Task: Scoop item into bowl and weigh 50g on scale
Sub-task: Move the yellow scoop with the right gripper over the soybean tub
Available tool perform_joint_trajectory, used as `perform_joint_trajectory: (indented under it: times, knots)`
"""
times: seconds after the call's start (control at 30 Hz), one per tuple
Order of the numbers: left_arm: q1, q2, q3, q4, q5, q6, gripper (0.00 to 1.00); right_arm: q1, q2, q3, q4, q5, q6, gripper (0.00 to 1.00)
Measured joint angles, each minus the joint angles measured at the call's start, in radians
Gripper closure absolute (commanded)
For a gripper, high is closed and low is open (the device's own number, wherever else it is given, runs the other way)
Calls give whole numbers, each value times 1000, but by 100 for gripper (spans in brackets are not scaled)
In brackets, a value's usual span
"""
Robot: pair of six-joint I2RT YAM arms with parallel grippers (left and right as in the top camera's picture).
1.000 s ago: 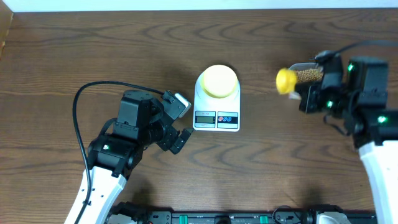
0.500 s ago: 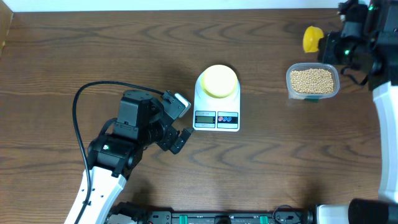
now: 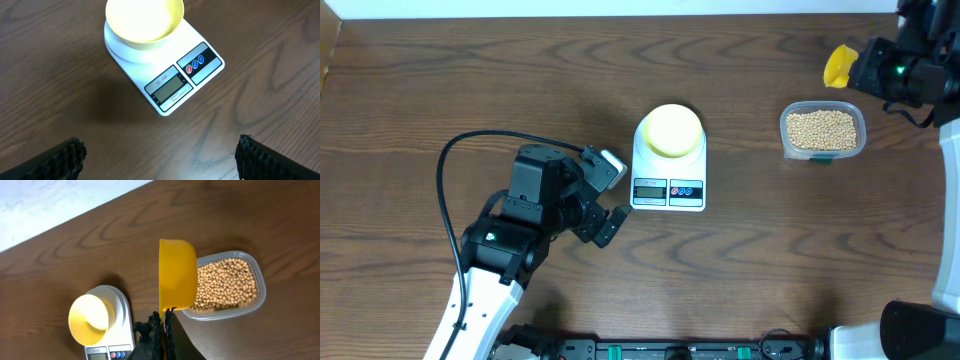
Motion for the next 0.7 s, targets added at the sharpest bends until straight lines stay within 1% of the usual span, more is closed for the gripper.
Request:
perform_joint_trajectory:
  times: [0.17,0.4,0.57,0.7]
  knots:
    - [0,0,0,0,0,0,3,-5,0,0,-16,0,35,99]
    - [0,0,0,0,0,0,2,-5,0,0,-54,0,44,99]
    - [0,0,0,0,0,0,3,-5,0,0,-67,0,19,99]
    - [0,0,0,0,0,0,2,-5,0,0,-87,0,-34,99]
